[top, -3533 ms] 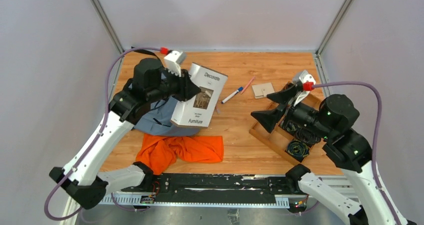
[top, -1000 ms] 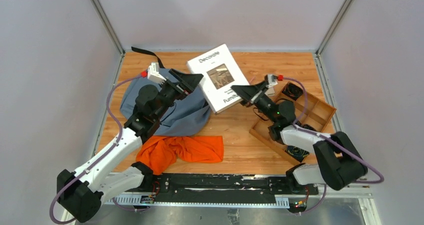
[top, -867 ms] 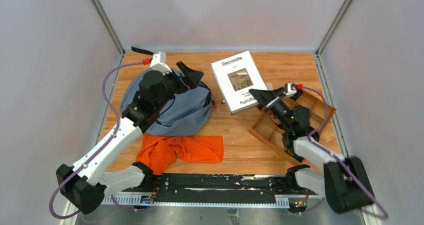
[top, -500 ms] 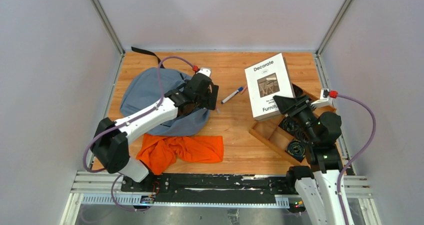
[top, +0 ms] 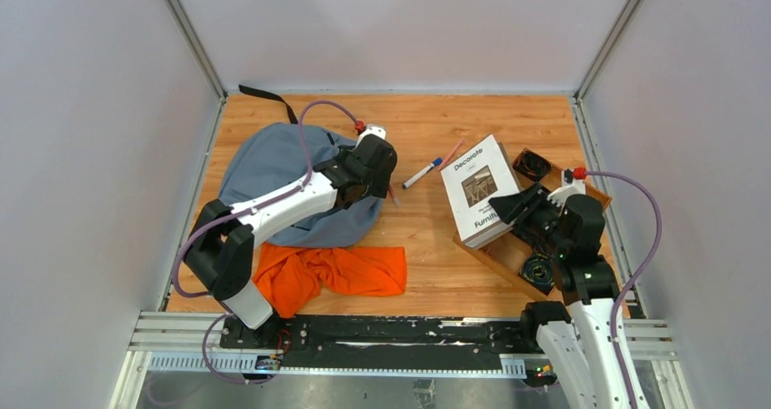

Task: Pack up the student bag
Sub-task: Place the book in the student bag.

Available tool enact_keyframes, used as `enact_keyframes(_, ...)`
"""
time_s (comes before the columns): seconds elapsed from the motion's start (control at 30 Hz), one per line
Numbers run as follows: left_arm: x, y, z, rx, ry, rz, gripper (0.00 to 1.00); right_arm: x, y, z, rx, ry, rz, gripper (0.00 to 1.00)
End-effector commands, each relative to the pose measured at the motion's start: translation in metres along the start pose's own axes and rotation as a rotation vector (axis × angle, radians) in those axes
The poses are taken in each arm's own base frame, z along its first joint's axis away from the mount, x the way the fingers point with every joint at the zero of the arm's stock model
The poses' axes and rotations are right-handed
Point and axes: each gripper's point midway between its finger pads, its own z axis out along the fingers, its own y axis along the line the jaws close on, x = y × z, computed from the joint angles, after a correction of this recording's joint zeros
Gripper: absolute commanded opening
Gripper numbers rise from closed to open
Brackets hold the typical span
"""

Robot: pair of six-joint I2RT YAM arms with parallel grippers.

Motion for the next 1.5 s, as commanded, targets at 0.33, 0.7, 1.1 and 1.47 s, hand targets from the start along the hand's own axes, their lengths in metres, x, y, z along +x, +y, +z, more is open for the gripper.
enact_keyframes(0.33, -0.017, -0.009, 0.025, -0.055, 0.048, 0.003, 0.42, -0.005, 0.015, 0.009, -0.093, 0.012, -0.02, 0.09)
enact_keyframes(0.7, -0.08, 0.058, -0.056, 0.14, 0.032, -0.108, 0.0, -0.003, 0.105, 0.024, -0.596, 0.298, 0.064, 0.11)
enact_keyframes(1.1, -0.13, 0.074, -0.134, 0.39, -0.112, -0.161, 0.0, 0.068, 0.189, 0.091, -0.729, 0.512, 0.06, 0.08)
enact_keyframes(1.47, -0.132, 0.088, -0.15, 0.391, -0.146, -0.199, 0.0, 0.097, 0.182, 0.134, -0.629, 0.53, 0.058, 0.06)
